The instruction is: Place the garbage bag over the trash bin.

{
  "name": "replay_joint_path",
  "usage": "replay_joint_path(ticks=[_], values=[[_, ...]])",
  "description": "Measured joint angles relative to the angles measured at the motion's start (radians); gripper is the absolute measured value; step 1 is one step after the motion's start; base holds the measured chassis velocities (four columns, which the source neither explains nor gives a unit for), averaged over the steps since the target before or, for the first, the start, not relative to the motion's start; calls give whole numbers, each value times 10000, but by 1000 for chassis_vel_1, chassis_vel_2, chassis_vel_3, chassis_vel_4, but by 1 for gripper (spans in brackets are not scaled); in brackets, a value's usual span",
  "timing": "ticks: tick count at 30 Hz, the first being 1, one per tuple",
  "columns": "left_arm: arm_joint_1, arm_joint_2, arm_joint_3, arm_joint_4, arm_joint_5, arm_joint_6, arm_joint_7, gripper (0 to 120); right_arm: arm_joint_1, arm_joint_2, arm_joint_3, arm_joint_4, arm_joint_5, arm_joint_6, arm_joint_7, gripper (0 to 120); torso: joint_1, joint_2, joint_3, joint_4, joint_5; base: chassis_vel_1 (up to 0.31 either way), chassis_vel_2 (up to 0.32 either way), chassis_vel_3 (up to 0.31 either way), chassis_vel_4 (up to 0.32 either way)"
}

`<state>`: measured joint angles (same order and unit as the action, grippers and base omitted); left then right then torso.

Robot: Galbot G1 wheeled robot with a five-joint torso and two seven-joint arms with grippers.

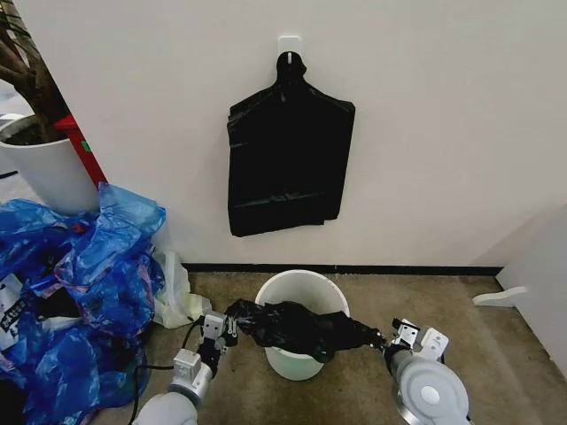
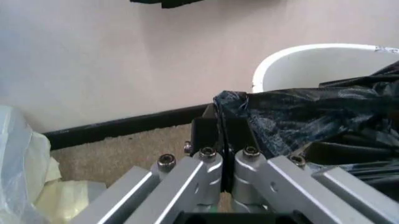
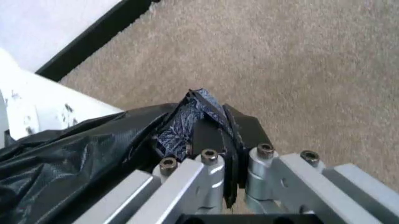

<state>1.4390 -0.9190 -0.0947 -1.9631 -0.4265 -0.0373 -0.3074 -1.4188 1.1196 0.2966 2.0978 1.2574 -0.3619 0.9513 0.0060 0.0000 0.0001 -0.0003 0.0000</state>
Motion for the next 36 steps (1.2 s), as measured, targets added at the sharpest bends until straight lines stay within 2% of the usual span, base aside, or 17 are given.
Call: replay_joint_path(ticks=[6, 11, 13, 15, 16, 18, 22, 25, 26, 31, 33, 36], values=[[134, 11, -59, -218, -19, -3, 0, 0, 32, 3, 31, 277, -101, 13, -12, 0, 0, 0, 0, 0, 0, 0, 0, 0, 0], [777, 184, -387, -973, -49, -3, -22, 0, -353, -146, 149, 1125, -85, -200, -99, 1, 0, 0, -1, -2, 0, 0, 0, 0, 0], [1151, 246, -465, -1308, -46, 7, -24, 0, -498, -157, 133, 1577, -137, -296, -93, 11, 0, 0, -1, 0, 0, 0, 0, 0, 0], [1254, 258, -477, -1398, -39, 11, -24, 0, -527, -157, 110, 1708, -184, -311, -74, 15, 0, 0, -1, 0, 0, 0, 0, 0, 0], [1453, 269, -496, -1585, -22, 25, -24, 0, -587, -157, 50, 1967, -316, -333, -43, 22, 0, 0, -1, 2, 1, 0, 0, 0, 0], [1514, 275, -502, -1663, -17, 30, -27, 0, -614, -158, 33, 2096, -361, -350, -30, 26, 0, 0, -1, 1, 1, 0, 0, 0, 0], [1566, 293, -505, -1974, -10, 175, -145, 0, -629, -210, 10, 2643, -228, -532, 168, 41, -1, 0, -1, -1, 0, 0, 0, 0, 0], [1433, 294, -480, -2093, -27, 350, -352, 0, -586, -318, 23, 3000, 378, -639, 722, 56, 0, 0, -1, 0, 0, 0, 0, 0, 0], [1433, 294, -480, -2093, -27, 350, -352, 0, -586, -318, 23, 3000, 378, -639, 722, 56, 0, 0, -1, 0, 0, 0, 0, 0, 0], [1374, 304, -521, -2218, -110, 294, -314, 0, -1045, -350, 144, 3994, 2163, -614, 2303, 77, -1, 0, -1, -2, -1, 0, 0, 0, 0], [1371, 302, -521, -2219, -113, 293, -312, 0, -1055, -347, 151, 4009, 2233, -598, 2366, 79, -1, 0, -2, -2, -2, 0, 0, 0, 0], [1329, 242, -492, -2183, -125, 272, -301, 0, -1062, -253, 331, 4076, 3341, -406, 3131, 94, 0, 0, -1, -3, -1, 0, 0, 0, 0]])
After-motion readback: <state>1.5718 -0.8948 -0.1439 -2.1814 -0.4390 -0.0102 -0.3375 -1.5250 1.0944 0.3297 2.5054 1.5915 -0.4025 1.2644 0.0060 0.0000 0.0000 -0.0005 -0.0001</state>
